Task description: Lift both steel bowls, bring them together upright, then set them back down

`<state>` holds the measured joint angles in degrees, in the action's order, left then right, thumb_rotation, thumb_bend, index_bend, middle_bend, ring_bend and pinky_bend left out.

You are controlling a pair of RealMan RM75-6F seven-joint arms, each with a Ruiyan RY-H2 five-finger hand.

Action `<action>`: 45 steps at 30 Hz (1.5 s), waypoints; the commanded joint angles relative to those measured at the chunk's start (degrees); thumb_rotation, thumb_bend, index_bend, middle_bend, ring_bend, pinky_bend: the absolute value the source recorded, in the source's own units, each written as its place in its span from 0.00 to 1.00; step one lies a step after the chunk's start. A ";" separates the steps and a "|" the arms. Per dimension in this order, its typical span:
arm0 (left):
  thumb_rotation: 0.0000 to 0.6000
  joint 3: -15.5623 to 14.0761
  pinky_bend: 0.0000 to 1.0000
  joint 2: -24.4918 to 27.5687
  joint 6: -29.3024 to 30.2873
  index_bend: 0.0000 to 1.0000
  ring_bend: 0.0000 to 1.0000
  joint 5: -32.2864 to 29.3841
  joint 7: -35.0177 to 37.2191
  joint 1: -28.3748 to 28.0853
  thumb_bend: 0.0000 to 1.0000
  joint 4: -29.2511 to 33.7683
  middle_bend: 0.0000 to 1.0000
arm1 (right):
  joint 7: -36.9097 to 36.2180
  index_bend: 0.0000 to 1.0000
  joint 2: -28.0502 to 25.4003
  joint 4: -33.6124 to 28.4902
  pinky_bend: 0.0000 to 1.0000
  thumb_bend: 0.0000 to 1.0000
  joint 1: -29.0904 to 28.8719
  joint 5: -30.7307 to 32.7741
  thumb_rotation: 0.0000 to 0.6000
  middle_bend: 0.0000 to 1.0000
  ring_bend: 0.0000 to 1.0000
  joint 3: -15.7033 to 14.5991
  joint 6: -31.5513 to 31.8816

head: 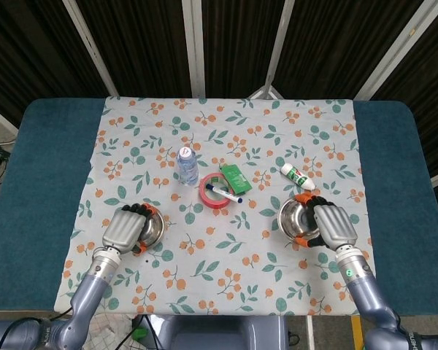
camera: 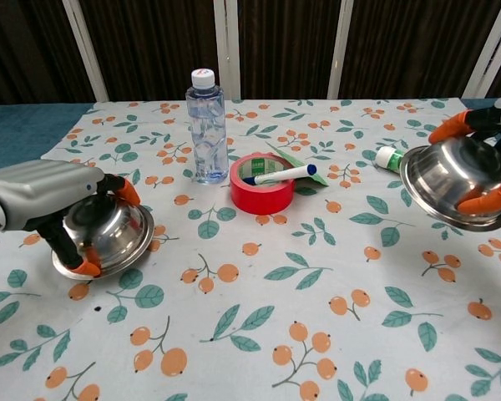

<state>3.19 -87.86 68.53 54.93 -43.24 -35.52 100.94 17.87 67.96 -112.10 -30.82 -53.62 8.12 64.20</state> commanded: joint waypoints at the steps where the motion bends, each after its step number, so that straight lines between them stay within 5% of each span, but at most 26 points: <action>1: 1.00 0.53 0.43 3.01 -0.50 0.33 0.28 3.89 5.86 0.92 0.00 3.50 0.28 | -1.34 0.46 -0.59 -0.58 0.50 0.23 0.32 -0.52 1.00 0.29 0.41 0.43 0.06; 8: 1.00 0.92 0.42 9.49 -0.90 0.33 0.28 14.50 22.77 3.49 0.00 7.73 0.28 | -15.14 0.48 -3.43 -1.37 0.50 0.23 1.53 -3.92 1.00 0.29 0.41 3.45 -4.35; 16: 1.00 1.28 0.41 13.54 2.05 0.33 0.28 25.79 43.55 6.28 0.00 6.10 0.28 | -48.87 0.49 -8.20 0.46 0.48 0.23 4.19 -17.94 1.00 0.29 0.41 7.35 -14.64; 22: 1.00 1.39 0.39 11.13 8.13 0.34 0.26 34.39 55.45 7.81 0.00 -2.07 0.28 | -82.74 0.49 -6.46 8.42 0.47 0.23 5.38 -36.04 1.00 0.29 0.41 7.03 -10.58; 24: 1.00 1.45 0.39 9.19 9.67 0.34 0.26 36.17 58.40 7.92 0.00 -4.94 0.28 | -88.18 0.50 -4.69 11.13 0.47 0.23 5.03 -38.41 1.00 0.29 0.41 6.36 -8.07; 31: 1.00 1.25 0.39 4.31 12.02 0.34 0.25 39.50 63.15 7.57 0.00 -11.70 0.28 | -95.19 0.52 0.83 13.17 0.47 0.23 4.64 -38.74 1.00 0.29 0.41 5.72 -1.91; 45: 1.00 4.12 0.39 -7.15 23.31 0.34 0.25 45.80 76.51 5.74 0.00 -22.63 0.27 | -88.89 0.53 7.02 12.77 0.45 0.23 3.01 -38.57 1.00 0.29 0.41 2.56 2.08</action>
<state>6.98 -94.54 91.45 100.59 32.74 -29.48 78.69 -71.55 74.59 -99.37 -27.62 -92.30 11.02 66.00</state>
